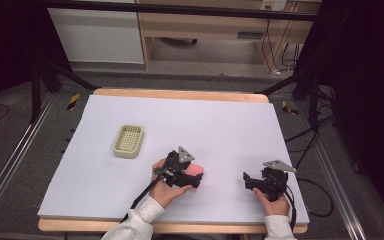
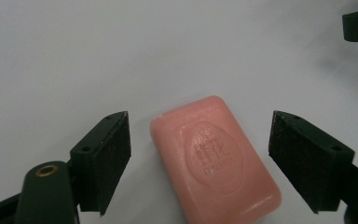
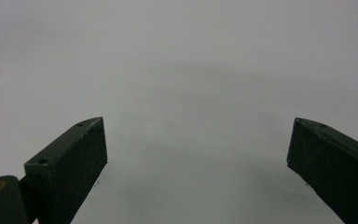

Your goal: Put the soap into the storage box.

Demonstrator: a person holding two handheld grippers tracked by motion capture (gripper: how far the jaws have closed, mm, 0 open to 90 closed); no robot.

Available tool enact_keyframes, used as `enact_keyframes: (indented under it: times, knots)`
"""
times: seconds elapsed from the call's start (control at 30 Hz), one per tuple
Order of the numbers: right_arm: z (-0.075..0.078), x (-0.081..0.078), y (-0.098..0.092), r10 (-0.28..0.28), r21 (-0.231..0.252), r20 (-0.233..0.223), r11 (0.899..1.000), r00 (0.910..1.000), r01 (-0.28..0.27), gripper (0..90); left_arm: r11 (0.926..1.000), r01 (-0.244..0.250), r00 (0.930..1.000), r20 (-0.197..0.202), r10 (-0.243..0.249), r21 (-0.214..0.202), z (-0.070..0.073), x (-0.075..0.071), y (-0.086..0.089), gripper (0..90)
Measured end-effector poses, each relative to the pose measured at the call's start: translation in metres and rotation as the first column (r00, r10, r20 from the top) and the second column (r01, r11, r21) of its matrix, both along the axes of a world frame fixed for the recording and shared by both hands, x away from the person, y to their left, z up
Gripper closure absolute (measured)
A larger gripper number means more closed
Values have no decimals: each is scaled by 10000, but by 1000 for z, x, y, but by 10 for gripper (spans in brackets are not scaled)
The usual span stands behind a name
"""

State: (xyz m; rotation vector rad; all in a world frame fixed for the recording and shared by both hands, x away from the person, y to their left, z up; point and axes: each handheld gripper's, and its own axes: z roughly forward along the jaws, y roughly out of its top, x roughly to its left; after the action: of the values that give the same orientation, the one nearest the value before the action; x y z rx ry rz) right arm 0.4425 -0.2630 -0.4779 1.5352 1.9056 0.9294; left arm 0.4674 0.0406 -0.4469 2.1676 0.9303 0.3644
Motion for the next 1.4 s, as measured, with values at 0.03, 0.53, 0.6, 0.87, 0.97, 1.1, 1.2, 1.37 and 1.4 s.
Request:
enact_keyframes:
  times: [0.03,0.53,0.6,0.87,0.97,1.1,1.2,1.37,1.4]
  knots:
    - [0,0,0,9,-15,8,10000,10000,-9,52,10000,8,10000,-21,-8,25,-2,0,-3,204]
    - [-1,0,1,29,-5,-84,10000,10000,-29,52,9987,-29,9994,-337,46,515,-14,1,-11,187]
    - [-1,0,1,35,-13,-108,10000,9999,-35,52,9984,-101,9989,-451,126,551,-17,1,-11,186]
    - [-1,0,1,11,14,-150,10000,9999,-10,52,9987,-68,9981,-602,99,514,-18,0,-10,235]
    - [-1,1,1,35,3,-135,10000,9999,-35,52,9989,28,9973,-738,8,476,-17,0,-7,287]
    - [-1,1,0,21,27,-153,10000,9999,-20,52,9988,103,9963,-856,-62,473,-16,0,-2,344]
    - [-1,1,1,16,-11,-138,10000,9999,-16,52,9989,119,9960,-890,-79,449,-15,0,-1,352]
    - [-1,0,1,16,33,-151,10000,9999,-16,52,9970,399,9950,-938,-335,670,-11,6,-3,293]
    - [-1,0,1,20,33,-146,10000,9999,-20,52,9971,408,9944,-997,-343,642,-9,7,-4,284]
